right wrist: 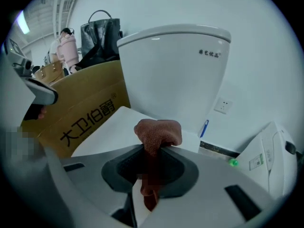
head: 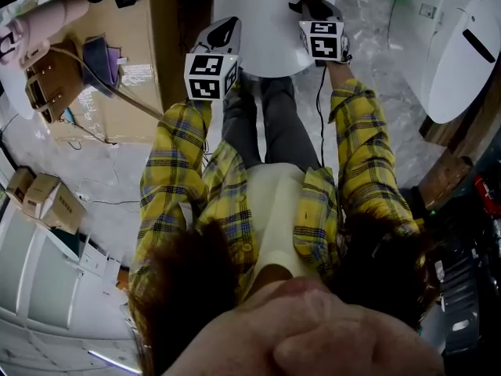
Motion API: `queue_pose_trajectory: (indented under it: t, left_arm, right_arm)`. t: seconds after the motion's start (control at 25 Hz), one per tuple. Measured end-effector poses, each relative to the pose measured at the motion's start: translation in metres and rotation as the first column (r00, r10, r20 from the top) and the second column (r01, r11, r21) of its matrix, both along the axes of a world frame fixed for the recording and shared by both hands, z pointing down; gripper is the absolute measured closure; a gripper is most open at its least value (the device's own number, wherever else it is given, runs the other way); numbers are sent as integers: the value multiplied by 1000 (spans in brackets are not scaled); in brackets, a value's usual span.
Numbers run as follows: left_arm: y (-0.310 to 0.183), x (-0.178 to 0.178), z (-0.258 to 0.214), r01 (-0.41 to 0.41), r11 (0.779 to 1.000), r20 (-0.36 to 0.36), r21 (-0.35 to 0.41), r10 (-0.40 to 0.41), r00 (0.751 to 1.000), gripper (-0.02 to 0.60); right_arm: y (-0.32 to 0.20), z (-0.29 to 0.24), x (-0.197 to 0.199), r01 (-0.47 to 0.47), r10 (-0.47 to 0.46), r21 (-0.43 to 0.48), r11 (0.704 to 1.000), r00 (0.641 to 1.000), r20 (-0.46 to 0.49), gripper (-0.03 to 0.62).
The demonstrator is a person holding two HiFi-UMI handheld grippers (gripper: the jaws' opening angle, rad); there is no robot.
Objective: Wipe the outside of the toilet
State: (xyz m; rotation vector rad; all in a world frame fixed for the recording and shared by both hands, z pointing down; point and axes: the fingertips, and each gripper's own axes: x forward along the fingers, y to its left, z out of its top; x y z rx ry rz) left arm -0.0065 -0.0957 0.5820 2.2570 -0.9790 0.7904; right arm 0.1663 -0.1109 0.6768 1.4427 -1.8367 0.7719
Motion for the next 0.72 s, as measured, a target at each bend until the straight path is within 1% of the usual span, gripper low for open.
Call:
queue_pose_trajectory:
  t: [0.2,0.36,0.6,0.72]
  left_arm:
    - [1,-20,-1,47,999,10,8,-47,999,572]
    - [1,-41,-1,93,996,20,12,-93,995,572]
    - [8,-72,1,150,989,42,10,-150,988,572]
    - [15,-83,6,162,987,56,-2,-162,985,572]
  right_arm:
    - [-4,-17,-54,97,-100,50,994,993,69,510]
    - [-8,-19,-104,175,-180,59,983,977,110,510]
    - [-10,-6,-169,278,-277,18,961,949,152,510]
    - [-8,12,-190,295,-285,-27,955,939,192,510]
